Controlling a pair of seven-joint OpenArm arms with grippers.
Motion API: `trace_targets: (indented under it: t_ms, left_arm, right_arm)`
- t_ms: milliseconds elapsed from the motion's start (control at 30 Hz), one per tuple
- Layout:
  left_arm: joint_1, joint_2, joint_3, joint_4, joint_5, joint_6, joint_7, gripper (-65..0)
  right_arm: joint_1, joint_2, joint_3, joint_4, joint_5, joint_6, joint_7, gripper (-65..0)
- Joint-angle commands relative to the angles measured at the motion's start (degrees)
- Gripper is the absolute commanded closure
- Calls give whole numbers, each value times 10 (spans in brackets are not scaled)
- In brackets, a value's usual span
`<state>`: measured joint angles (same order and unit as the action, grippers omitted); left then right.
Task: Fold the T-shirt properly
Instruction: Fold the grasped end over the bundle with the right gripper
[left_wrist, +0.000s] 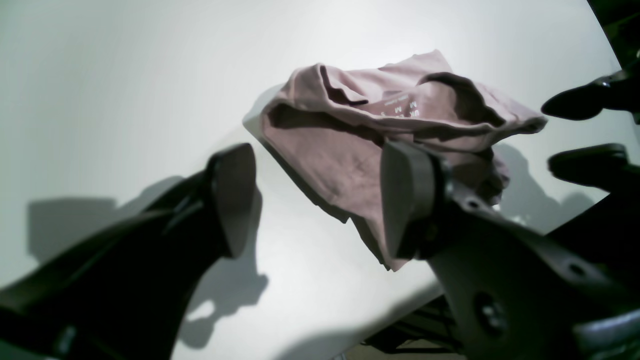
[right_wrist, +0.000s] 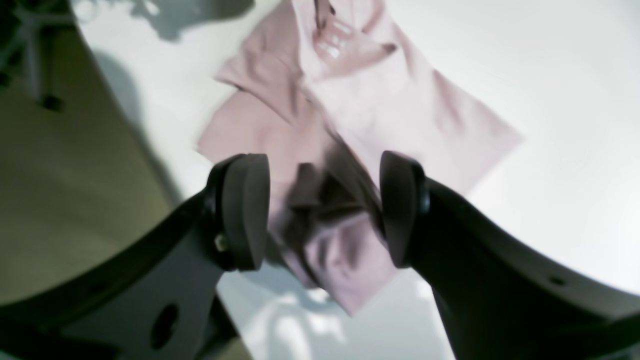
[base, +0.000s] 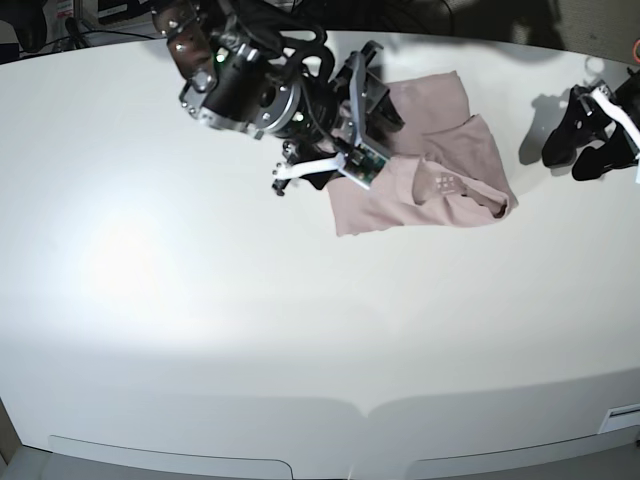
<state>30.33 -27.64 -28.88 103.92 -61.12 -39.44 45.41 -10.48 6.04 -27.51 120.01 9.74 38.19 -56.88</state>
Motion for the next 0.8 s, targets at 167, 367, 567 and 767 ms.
trace_targets:
  t_ms: [167, 367, 567, 767]
  left_arm:
    - [2, -9, -4, 10, -3, -6, -13, -382]
    - [2, -9, -4, 10, -3, -6, -13, -382]
    - [2, -9, -4, 10, -3, -6, -13, -382]
    - [2, -9, -4, 10, -3, -6, -13, -382]
  right_arm:
    - [5, 21, -45, 11, -90, -23, 61, -349]
    - [5, 50, -56, 11, -130, -44, 76, -349]
    - [5, 52, -55, 6, -143, -44, 109, -349]
    - [13, 52, -55, -51, -143, -48, 115, -318]
